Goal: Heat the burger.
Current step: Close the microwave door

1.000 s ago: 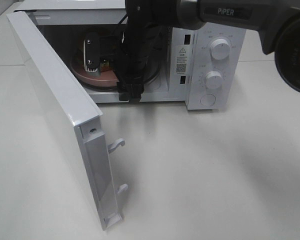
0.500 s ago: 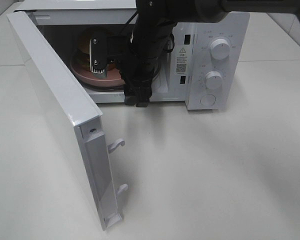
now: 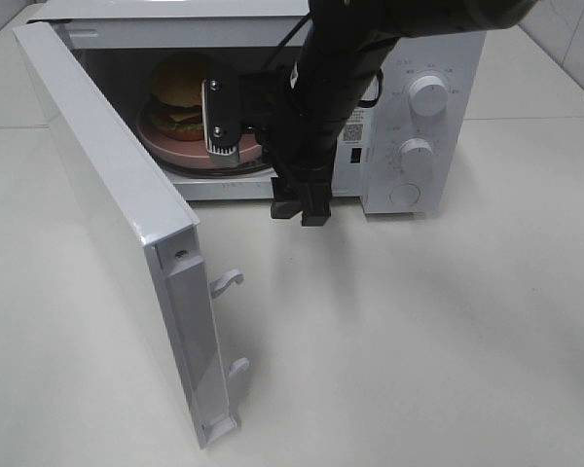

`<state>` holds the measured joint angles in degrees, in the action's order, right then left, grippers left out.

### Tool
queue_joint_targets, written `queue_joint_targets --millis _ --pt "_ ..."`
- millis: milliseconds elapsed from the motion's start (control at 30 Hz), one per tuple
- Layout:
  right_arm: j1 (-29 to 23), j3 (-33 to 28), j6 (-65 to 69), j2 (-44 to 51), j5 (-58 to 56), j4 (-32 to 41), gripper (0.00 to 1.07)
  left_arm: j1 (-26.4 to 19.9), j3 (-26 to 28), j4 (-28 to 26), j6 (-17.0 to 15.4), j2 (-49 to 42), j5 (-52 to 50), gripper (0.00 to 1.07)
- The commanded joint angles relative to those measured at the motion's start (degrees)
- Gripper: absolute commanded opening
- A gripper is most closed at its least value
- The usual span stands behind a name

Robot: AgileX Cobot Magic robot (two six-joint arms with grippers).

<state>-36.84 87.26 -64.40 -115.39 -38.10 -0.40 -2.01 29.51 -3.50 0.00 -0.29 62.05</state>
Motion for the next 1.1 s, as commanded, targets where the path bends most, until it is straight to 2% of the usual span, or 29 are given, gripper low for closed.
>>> queue_joint_targets --millis 33,367,1100 --pt "0.3 -3.3 1.3 2.9 1.1 -0.7 0.69 0.0 0.0 -0.1 0.0 -0.9 -0.7 1.02" --pt "0.1 -15.0 10.0 15.2 0.9 -2.6 0.77 0.0 0.0 -0.1 0.0 -0.9 -0.7 1.02" --pt "1.4 -34.9 21.4 40.8 -4.5 -3.4 0.76 0.0 0.0 -0.1 0.0 -0.9 -0.7 1.02"
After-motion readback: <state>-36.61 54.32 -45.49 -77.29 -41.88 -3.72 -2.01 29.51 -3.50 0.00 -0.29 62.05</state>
